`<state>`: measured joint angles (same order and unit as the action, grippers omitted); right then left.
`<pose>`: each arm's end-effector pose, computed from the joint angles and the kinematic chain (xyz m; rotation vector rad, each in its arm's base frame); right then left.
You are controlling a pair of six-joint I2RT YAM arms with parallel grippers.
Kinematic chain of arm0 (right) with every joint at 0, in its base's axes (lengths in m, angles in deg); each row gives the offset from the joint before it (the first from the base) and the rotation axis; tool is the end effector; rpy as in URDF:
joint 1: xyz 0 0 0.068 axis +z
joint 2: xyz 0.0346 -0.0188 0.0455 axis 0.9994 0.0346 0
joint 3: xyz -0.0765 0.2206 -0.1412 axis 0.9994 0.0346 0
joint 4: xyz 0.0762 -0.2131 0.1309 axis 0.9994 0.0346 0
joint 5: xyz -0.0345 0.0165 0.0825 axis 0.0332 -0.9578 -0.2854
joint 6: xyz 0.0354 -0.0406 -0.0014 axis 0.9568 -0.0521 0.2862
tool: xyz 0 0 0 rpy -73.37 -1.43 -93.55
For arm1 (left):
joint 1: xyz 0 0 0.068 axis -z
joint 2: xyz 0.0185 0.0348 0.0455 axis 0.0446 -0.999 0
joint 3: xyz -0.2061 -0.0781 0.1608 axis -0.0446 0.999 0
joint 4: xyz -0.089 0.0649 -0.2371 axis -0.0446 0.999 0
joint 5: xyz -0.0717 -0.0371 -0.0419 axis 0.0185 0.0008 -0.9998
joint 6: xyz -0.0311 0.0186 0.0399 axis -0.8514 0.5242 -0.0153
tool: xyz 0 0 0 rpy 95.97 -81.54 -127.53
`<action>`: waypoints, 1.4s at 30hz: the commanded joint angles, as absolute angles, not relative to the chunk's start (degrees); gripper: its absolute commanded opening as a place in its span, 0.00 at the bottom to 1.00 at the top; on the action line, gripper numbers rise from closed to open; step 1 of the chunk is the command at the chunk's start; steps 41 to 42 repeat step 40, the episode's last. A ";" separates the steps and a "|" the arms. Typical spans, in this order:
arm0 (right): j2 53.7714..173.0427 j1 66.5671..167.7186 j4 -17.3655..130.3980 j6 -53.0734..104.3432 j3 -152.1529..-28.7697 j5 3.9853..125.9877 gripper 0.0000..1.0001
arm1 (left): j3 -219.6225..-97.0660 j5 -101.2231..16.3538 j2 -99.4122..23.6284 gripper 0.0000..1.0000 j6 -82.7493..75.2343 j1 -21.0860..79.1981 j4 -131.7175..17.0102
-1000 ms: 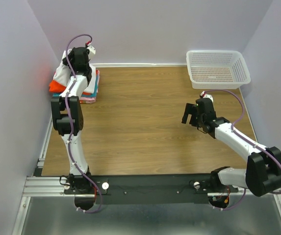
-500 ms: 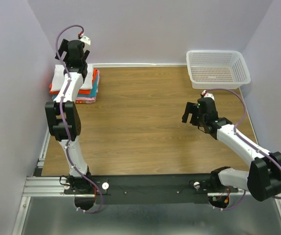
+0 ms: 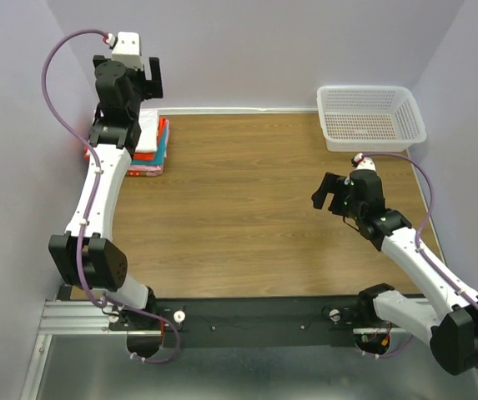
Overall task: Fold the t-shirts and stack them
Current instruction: Reset both grippers
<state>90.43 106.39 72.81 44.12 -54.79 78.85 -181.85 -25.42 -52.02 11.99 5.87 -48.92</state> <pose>0.2115 0.0662 0.2556 0.1944 2.1869 0.3140 0.3641 -0.0156 0.4630 -0.0171 1.5755 0.1320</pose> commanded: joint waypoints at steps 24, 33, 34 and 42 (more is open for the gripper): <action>80.67 106.38 76.75 52.13 -45.77 86.42 1.00 | -137.77 3.00 -40.97 0.98 -43.85 56.34 -35.74; 81.81 106.39 76.66 52.31 -45.42 87.66 1.00 | -137.24 5.64 -39.65 0.98 -45.09 56.87 -33.81; 81.72 106.39 76.66 52.31 -45.41 87.57 1.00 | -137.33 5.82 -39.74 0.98 -45.52 56.87 -33.37; 80.23 106.30 76.14 52.22 -45.06 87.22 1.00 | -137.85 6.87 -40.44 0.98 -45.35 56.87 -32.58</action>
